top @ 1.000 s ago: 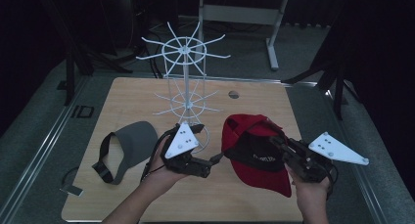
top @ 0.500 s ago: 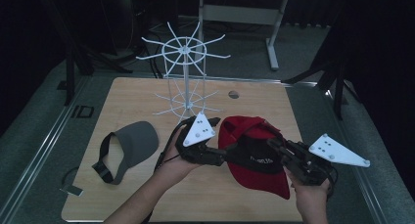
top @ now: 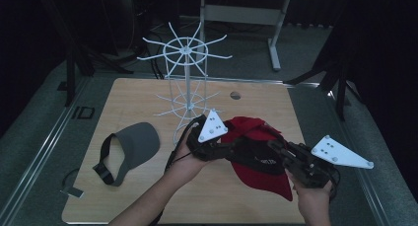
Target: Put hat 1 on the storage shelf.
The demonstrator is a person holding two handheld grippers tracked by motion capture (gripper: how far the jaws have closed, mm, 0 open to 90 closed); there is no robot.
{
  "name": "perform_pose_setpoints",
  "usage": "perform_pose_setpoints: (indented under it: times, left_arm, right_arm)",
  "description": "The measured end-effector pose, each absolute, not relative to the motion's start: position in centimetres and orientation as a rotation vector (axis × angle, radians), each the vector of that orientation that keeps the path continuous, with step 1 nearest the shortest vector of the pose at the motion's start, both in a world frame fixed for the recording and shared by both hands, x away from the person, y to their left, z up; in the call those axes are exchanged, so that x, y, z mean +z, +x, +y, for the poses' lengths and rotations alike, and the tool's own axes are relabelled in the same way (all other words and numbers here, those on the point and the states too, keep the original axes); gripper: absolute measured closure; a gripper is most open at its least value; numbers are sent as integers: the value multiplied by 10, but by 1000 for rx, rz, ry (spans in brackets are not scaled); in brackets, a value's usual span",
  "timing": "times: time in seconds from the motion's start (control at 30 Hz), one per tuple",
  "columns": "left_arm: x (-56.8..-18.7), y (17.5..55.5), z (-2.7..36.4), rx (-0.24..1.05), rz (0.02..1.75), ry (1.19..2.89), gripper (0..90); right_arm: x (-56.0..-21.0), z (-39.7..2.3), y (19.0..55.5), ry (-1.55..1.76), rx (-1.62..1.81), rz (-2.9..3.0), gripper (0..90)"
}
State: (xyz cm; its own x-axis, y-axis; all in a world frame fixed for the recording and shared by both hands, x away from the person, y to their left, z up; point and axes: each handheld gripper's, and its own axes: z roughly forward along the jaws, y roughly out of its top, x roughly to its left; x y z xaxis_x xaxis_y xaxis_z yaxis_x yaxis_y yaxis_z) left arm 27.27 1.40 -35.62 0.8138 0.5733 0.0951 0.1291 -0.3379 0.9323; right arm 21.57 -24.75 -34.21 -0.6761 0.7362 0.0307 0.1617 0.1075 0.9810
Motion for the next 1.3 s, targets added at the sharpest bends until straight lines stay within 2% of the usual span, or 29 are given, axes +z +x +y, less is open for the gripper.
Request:
perform_pose_setpoints:
  times: [0.03,0.17,0.2,0.53,0.97,1.07,1.17,1.2,1.23,1.3]
  left_arm:
    - [-354,273,13,502,550,1867,634]
    - [-352,273,10,530,572,1863,813]
    - [-352,272,9,544,573,1868,823]
    - [-348,271,-1,617,596,1917,851]
    - [-340,268,-3,632,600,1893,856]
    - [-338,267,-4,629,598,1885,856]
    - [-334,265,-5,629,587,1871,857]
    - [-333,264,-6,625,583,1870,857]
    - [-331,263,-7,626,576,1866,857]
    - [-329,262,-8,620,571,1863,856]
  right_arm:
    - [-342,-247,216,866,1609,1923,840]
    - [-343,-246,217,872,1609,1925,840]
    - [-344,-246,217,877,1611,1927,840]
    - [-360,-249,216,921,1606,1937,836]
    - [-373,-253,210,943,1584,1928,799]
    - [-375,-254,210,955,1579,1932,765]
    - [-377,-256,208,960,1584,1938,673]
    - [-377,-256,208,960,1584,1938,673]
    - [-378,-257,207,956,1586,1941,614]
    - [-378,-260,207,955,1601,1953,566]
